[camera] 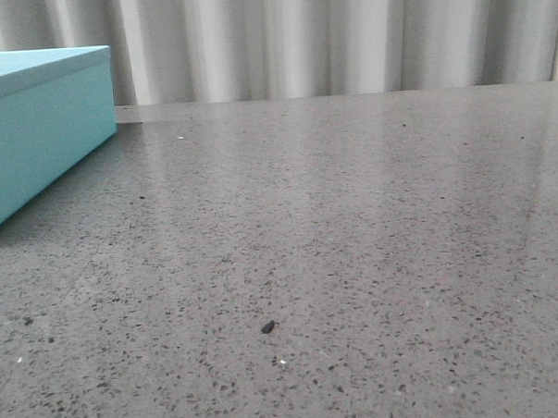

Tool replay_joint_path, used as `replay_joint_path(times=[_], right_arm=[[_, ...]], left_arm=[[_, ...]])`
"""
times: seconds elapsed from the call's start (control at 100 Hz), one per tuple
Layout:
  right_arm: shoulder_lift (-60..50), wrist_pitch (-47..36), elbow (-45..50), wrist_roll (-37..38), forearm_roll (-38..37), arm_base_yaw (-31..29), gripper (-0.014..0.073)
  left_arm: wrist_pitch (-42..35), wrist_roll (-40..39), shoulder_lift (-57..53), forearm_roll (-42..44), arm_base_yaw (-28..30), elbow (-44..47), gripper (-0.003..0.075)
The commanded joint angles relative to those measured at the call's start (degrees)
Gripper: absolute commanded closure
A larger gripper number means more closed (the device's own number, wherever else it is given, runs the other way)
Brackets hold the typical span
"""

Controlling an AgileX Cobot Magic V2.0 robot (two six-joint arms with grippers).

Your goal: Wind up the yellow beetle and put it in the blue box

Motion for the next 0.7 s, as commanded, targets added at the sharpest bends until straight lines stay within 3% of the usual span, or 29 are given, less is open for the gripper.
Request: replay_joint_path(times=[0.0,0.27,0.49,0.69], right_arm=[[0.46,-4.43,-1.55,-0.43,0.09,0.18,0.0656],[0.46,-4.43,-1.55,-0.43,0.09,0.18,0.0656],[0.46,-4.43,-1.55,-0.43,0.09,0.18,0.0656],[0.46,-4.43,-1.55,-0.43,0.09,0.18,0.0656]], left_arm=[[-4.49,-0.52,0.66,-0.76,0.01,-1.54,0.0741],[-4.49,-0.52,0.66,-0.76,0.01,-0.99,0.0741],[-8.36,-0.52,0.19,-0.76,0.22,5.94,0.0741],[-12.27,-0.84,-3.25,0.59,5.08,12.59,0.0741]])
